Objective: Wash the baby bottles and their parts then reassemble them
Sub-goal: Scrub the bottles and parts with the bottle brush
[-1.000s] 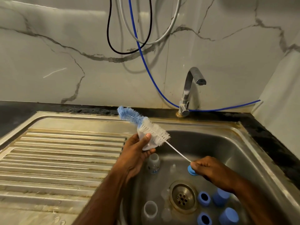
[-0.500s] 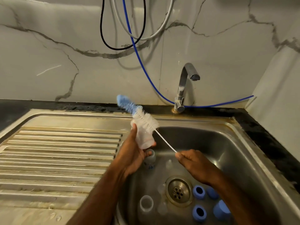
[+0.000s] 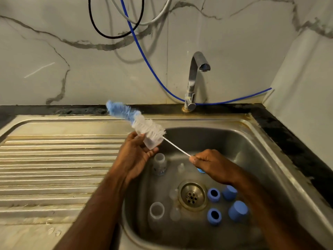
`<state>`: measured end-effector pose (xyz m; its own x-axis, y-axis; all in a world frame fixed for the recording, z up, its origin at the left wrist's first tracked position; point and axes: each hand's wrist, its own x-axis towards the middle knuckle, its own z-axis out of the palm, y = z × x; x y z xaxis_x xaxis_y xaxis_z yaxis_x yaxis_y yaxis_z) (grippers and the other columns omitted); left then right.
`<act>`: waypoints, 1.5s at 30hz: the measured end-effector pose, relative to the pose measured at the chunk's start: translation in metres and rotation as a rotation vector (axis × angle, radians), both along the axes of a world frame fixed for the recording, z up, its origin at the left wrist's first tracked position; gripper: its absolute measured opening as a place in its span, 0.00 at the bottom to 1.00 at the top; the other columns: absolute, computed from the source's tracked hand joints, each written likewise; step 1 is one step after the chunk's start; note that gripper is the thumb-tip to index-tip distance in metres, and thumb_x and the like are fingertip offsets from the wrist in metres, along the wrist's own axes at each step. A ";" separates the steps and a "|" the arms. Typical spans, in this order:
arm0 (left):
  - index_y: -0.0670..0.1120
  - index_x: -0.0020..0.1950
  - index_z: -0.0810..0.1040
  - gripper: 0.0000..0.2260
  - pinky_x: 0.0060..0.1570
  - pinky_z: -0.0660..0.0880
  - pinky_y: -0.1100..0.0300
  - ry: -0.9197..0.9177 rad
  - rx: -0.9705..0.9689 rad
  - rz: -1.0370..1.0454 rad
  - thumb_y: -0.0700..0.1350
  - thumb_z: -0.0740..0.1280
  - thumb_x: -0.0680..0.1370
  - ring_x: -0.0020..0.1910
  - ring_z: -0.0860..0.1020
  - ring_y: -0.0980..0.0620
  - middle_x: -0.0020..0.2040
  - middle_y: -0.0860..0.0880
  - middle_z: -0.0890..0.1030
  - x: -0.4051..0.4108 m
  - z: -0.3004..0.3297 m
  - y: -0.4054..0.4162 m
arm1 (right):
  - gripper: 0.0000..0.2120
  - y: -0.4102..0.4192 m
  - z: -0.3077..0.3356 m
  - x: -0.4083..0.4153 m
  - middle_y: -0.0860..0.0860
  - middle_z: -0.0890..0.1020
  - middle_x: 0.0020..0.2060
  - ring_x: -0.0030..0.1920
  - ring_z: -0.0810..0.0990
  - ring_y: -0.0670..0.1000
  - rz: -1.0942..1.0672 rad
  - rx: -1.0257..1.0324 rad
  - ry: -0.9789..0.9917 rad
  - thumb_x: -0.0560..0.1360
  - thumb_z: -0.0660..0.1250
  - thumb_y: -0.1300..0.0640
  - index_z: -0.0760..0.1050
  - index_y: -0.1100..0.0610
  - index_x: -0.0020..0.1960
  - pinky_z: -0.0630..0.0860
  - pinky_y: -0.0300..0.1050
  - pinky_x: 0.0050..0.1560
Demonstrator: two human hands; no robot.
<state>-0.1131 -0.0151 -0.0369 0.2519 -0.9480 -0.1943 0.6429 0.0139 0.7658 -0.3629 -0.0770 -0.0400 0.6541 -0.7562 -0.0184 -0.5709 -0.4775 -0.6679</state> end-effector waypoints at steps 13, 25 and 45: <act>0.43 0.73 0.71 0.19 0.54 0.82 0.45 0.244 -0.093 0.021 0.42 0.64 0.82 0.62 0.81 0.37 0.67 0.37 0.79 0.002 -0.003 -0.005 | 0.24 0.005 0.001 0.005 0.45 0.69 0.24 0.27 0.67 0.42 -0.022 -0.003 -0.081 0.84 0.57 0.46 0.66 0.50 0.29 0.68 0.45 0.35; 0.41 0.71 0.71 0.27 0.47 0.84 0.46 0.414 -0.037 0.091 0.58 0.65 0.80 0.49 0.86 0.44 0.53 0.39 0.85 -0.007 0.003 -0.007 | 0.24 0.002 -0.010 0.006 0.44 0.70 0.24 0.27 0.67 0.42 -0.041 -0.030 -0.132 0.84 0.57 0.46 0.67 0.49 0.30 0.67 0.42 0.33; 0.40 0.72 0.71 0.27 0.52 0.79 0.52 0.320 0.023 0.094 0.57 0.65 0.80 0.52 0.83 0.45 0.55 0.38 0.84 -0.015 0.003 -0.004 | 0.23 -0.001 -0.014 0.005 0.46 0.70 0.25 0.27 0.69 0.42 -0.089 -0.134 -0.132 0.83 0.58 0.45 0.67 0.50 0.30 0.68 0.43 0.33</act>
<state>-0.1276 -0.0195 -0.0342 0.2611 -0.9180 -0.2984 0.8474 0.0699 0.5263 -0.3580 -0.0784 -0.0543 0.5743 -0.8013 0.1676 -0.5268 -0.5184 -0.6736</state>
